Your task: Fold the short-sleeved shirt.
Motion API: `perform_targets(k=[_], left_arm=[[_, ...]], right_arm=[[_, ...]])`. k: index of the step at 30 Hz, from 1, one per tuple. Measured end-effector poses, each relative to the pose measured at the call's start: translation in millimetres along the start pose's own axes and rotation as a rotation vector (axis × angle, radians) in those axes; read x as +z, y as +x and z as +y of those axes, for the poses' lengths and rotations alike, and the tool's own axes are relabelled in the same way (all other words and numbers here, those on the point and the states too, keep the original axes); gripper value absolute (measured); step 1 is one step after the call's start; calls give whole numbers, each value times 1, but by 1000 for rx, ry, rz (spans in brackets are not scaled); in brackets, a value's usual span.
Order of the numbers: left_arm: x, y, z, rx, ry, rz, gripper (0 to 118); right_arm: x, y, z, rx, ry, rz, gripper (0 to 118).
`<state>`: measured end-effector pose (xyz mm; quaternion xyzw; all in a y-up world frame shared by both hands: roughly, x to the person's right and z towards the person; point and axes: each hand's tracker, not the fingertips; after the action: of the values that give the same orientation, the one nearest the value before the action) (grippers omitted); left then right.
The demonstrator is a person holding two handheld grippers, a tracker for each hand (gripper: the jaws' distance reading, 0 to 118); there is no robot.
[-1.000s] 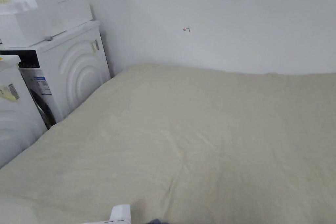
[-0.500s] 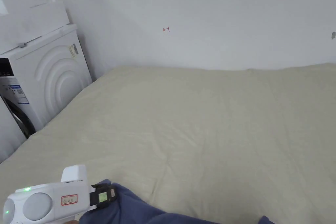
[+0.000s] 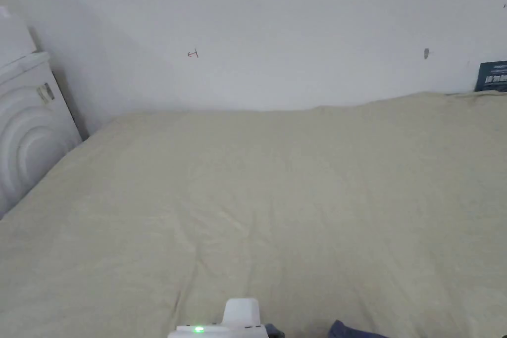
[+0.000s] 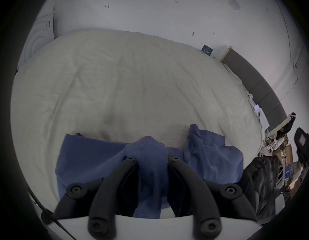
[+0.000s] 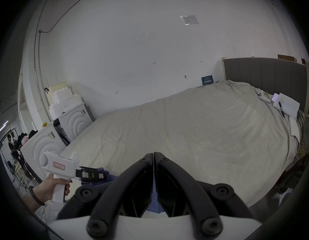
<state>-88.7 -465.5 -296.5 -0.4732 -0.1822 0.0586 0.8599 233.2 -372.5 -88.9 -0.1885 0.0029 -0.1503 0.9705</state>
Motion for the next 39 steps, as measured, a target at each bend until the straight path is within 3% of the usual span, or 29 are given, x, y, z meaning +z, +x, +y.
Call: perform_targets(k=[2,3,5,8,10,11,12,13,14,20,23,25,28,30,34,37,39], left_arm=[[-4,-4,3,16,-24,-40,56],[3,-6,5,41,-10,-89,60],[36,-11,11,50,93,-163,62],[89,-29,17,34,304,-208,63],[111,-50,14,151,390,-165,61],[112,-60,9,190,417,-157,54],[109,-68,5,184,411,-166,37],[98,-73,1,191,380,-155,11],[87,-74,-5,214,339,-138,6],[10,-45,-42,211,107,-395,6],[-26,-25,-43,194,4,-343,6],[-42,-15,-44,183,-6,-381,5],[-57,-10,-43,153,-4,-314,4],[-57,-16,-39,249,-18,-341,3],[-52,-9,-38,160,-13,-313,3],[-31,-12,-31,212,-17,-331,3],[4,-28,-29,242,100,-417,3]], right_arm=[[1,7,-3,-28,-2,-15,1],[0,11,-4,-52,-5,-17,1],[-1,15,-5,-94,-1,-19,1],[-1,13,-4,-96,3,-13,1],[-1,9,-3,-81,1,-7,1],[-1,6,-2,-76,3,-4,1],[-2,4,-2,-73,2,3,1],[-2,3,-2,-70,2,12,1],[-2,1,-2,-69,3,14,1],[0,-6,0,-28,-16,4,1],[0,-4,0,-31,-24,0,1],[0,-4,0,-31,-23,-10,1],[0,0,0,-31,-28,-16,1],[0,1,0,-31,-32,-19,1],[-1,-1,-1,-41,-35,-8,1],[1,-7,0,-36,-22,7,1],[0,-7,0,-38,-17,20,1]])
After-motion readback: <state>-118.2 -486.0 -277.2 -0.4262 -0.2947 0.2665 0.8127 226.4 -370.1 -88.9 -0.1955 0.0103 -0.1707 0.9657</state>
